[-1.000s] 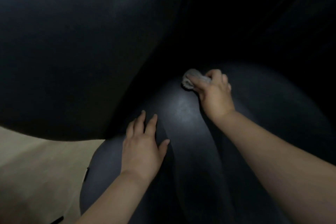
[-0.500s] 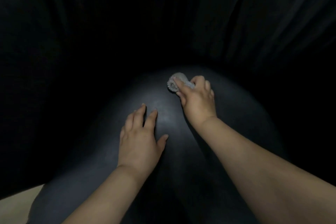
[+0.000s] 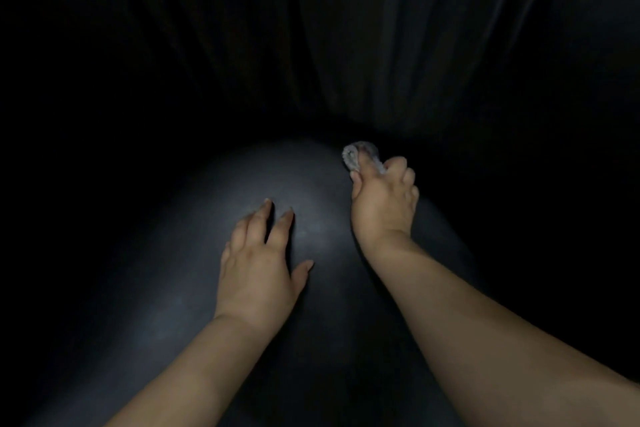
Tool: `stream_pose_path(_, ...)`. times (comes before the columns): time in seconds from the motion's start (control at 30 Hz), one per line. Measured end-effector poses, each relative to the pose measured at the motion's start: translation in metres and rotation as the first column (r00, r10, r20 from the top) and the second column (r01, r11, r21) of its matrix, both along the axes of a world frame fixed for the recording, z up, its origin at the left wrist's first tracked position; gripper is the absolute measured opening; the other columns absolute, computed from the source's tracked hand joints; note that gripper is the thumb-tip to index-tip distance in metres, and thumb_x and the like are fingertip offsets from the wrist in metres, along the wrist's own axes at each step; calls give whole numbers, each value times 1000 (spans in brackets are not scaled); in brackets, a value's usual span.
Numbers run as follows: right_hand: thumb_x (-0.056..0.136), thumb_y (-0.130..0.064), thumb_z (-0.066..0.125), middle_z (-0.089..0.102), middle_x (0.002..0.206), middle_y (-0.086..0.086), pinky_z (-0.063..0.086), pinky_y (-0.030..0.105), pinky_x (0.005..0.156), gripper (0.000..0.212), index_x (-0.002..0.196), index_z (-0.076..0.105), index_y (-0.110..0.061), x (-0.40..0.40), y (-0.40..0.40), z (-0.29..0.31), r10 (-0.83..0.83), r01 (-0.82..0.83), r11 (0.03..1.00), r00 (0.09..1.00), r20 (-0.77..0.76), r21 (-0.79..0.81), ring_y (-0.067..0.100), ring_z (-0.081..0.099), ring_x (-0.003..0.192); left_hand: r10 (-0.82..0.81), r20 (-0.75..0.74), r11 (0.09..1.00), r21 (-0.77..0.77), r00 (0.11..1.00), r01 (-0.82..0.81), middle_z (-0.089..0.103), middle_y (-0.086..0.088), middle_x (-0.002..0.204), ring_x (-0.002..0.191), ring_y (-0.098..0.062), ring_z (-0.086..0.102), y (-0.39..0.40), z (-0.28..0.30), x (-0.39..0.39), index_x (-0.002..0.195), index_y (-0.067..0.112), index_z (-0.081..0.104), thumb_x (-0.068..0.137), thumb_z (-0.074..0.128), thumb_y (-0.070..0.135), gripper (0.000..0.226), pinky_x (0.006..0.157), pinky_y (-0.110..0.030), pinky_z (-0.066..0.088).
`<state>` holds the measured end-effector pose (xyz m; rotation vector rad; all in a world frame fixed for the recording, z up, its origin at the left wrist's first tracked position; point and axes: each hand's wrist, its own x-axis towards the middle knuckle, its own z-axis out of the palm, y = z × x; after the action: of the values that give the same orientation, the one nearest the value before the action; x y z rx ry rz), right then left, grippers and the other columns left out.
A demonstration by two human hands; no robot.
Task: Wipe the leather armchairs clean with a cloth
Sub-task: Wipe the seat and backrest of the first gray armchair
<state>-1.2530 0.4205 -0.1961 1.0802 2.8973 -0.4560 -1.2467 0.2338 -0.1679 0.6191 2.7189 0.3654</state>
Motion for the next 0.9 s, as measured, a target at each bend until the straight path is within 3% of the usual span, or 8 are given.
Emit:
stream_pose_path(0.4, 96, -38, 45, 44, 115, 10, 39, 39, 82, 49, 144, 36, -32, 84, 21, 2, -257, 256, 966, 966, 15, 48, 26, 44, 101, -125, 3, 992, -35, 992, 125, 23, -4, 155, 138, -25, 20, 26, 1, 20, 145, 27, 33, 81, 60, 54, 75, 111, -41, 25)
stream_pose_path(0.9, 94, -33, 51, 41, 114, 11, 42, 42, 86, 49, 142, 40, -32, 193, 23, 9, -371, 373, 926, 927, 51, -51, 30, 44, 99, -184, 12, 981, -62, 983, 185, 24, -3, 154, 138, -23, 19, 31, 9, 59, 146, 24, 34, 87, 57, 43, 65, 113, -39, 24)
